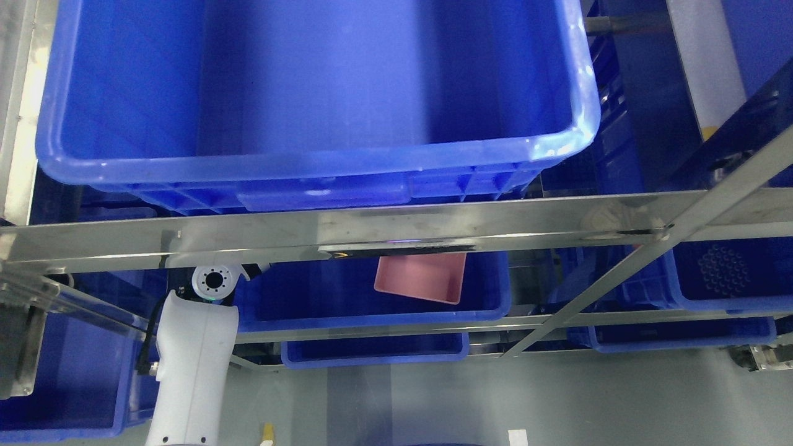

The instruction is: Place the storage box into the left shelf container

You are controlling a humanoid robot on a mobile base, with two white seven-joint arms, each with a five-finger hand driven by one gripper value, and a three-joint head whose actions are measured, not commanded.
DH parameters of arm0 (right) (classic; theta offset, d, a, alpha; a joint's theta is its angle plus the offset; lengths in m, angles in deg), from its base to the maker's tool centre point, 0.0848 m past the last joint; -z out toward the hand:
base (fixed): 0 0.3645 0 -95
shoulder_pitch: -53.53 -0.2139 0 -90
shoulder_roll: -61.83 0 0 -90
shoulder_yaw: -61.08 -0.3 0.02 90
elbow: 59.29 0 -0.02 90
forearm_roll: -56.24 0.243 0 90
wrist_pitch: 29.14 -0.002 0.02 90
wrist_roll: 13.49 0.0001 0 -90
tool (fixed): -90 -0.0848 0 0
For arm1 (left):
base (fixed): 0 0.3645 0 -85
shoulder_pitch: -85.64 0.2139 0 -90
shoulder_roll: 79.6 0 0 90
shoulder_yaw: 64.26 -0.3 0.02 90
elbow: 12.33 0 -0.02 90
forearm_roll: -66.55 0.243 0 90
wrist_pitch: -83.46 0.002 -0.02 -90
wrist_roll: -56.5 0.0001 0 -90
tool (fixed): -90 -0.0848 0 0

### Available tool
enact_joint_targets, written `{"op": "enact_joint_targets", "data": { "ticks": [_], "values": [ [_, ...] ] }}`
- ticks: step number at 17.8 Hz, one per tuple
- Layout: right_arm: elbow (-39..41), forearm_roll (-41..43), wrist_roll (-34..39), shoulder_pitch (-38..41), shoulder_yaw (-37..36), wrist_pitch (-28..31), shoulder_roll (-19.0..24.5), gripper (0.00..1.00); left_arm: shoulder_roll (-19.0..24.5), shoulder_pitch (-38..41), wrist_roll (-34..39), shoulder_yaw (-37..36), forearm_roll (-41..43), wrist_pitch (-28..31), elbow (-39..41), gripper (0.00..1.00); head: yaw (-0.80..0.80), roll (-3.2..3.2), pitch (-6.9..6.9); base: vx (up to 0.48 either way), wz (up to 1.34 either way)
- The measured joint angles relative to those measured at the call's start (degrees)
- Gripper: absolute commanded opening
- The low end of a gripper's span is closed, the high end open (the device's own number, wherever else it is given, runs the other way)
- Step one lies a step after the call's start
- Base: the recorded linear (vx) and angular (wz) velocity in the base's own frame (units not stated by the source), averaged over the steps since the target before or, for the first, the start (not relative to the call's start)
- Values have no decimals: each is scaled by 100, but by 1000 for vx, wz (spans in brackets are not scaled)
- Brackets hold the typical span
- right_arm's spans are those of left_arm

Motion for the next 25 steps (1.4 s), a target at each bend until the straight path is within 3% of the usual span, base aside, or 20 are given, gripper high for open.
{"op": "enact_joint_targets", "data": {
  "ticks": [3, 6, 12, 19, 25],
  "values": [
    [0, 0, -18, 0, 0, -4, 0, 100, -29, 128, 794, 8, -578, 60, 75, 99, 0, 0, 0, 0, 0],
    [0, 0, -19, 0, 0, -13, 0, 100, -46, 488, 1548, -51, -1476, 541, 375, 99, 0, 0, 0, 0, 0],
    [0, 0, 0, 0, 0, -16, 0, 100, -71, 1532, 3950, -342, -2537, 898, 1573, 99, 0, 0, 0, 0, 0],
    [0, 0, 6, 1, 0, -16, 0, 100, -86, 2468, 4298, -570, -2875, 836, 2554, 99, 0, 0, 0, 0, 0],
    [0, 0, 8, 0, 0, -18, 0, 100, -92, 2732, 4271, -594, -2947, 972, 2949, 99, 0, 0, 0, 0, 0]
  ]
}}
